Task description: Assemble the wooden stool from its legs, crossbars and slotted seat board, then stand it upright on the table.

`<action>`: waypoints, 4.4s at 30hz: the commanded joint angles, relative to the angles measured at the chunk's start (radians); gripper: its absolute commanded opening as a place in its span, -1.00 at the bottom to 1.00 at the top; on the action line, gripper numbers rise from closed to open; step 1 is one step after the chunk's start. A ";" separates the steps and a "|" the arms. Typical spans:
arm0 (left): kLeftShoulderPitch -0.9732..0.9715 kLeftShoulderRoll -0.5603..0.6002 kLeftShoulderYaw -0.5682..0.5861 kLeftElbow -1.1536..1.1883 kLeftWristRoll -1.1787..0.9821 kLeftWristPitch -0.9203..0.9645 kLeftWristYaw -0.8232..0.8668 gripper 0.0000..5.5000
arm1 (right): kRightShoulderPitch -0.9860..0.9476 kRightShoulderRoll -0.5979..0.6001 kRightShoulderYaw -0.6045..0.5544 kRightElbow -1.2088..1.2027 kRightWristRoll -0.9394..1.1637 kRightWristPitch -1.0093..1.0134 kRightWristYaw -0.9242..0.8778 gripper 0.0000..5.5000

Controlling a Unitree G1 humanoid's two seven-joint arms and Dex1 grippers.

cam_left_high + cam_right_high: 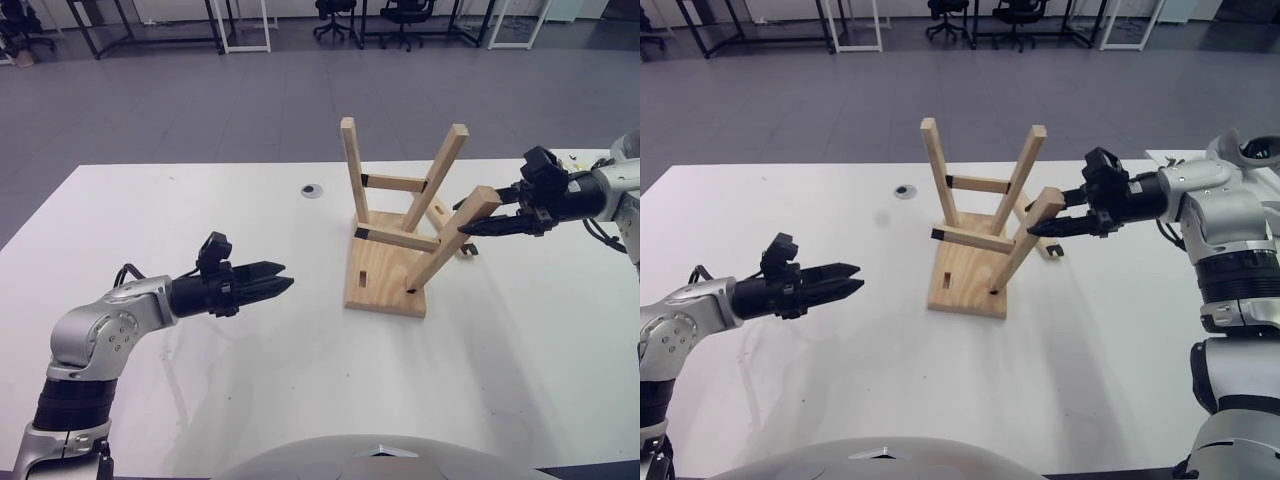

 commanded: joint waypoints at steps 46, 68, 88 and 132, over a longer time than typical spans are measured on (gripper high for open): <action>0.034 -0.157 -0.047 -0.054 -0.003 -0.036 0.171 0.02 | 0.327 0.053 0.197 -0.192 -0.123 0.299 -0.206 0.49; 0.027 -0.133 -0.044 -0.030 0.000 -0.040 0.170 0.02 | 0.090 0.527 -0.258 0.663 -0.380 -0.076 -1.229 0.42; -0.514 0.062 0.246 0.391 0.104 -0.140 0.293 0.02 | -0.105 0.420 -0.608 0.199 -0.093 -0.096 -1.223 -0.24; -0.516 -0.247 0.179 0.207 -0.017 -0.071 0.528 0.02 | -0.057 0.595 -0.254 0.763 -0.485 -0.327 -1.176 -0.38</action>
